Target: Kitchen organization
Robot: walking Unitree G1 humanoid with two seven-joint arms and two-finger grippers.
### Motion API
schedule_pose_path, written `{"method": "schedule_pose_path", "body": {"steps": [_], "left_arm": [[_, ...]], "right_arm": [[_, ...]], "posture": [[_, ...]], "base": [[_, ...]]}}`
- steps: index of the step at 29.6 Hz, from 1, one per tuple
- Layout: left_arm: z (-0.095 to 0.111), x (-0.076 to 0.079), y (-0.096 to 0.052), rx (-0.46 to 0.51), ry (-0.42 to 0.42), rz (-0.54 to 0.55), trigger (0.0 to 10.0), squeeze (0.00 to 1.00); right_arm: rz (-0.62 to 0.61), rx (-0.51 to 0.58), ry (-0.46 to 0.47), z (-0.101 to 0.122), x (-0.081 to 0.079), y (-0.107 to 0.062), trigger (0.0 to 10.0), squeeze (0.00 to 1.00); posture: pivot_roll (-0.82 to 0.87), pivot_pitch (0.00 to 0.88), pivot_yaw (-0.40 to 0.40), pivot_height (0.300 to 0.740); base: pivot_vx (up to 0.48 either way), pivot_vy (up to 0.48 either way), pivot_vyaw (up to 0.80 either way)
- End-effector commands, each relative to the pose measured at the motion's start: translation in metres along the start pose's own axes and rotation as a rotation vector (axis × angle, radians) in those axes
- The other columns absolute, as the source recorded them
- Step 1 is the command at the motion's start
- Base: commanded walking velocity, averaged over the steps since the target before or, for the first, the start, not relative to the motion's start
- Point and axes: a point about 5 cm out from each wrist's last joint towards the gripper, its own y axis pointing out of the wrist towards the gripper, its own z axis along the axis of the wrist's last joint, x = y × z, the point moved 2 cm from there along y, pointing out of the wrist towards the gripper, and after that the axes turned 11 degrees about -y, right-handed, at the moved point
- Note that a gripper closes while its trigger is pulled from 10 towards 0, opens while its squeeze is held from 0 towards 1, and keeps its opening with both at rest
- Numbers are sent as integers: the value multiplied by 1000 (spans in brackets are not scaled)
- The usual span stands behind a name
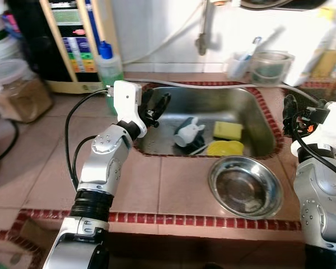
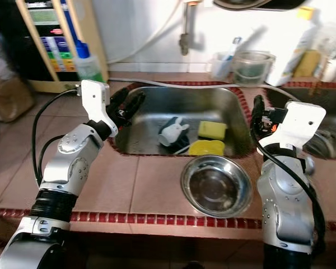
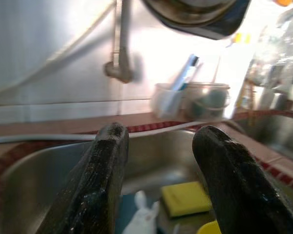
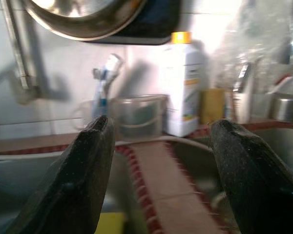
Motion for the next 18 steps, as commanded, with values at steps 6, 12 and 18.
{"method": "schedule_pose_path", "body": {"steps": [6,12,18], "left_arm": [[3,0,-2,8,9,-1,10000,0],[4,1,-2,3,27,-4,10000,0],[6,1,-2,10,31,-9,10000,0]], "right_arm": [[7,13,-3,2,0,1,10000,0],[3,13,-3,1,1,1,10000,0],[4,28,-2,3,1,1,10000,0]], "posture": [[-214,15,35,703],[-213,17,36,703],[-213,17,35,703]], "base": [[0,0,-768],[0,0,-464],[0,-40,0]]}}
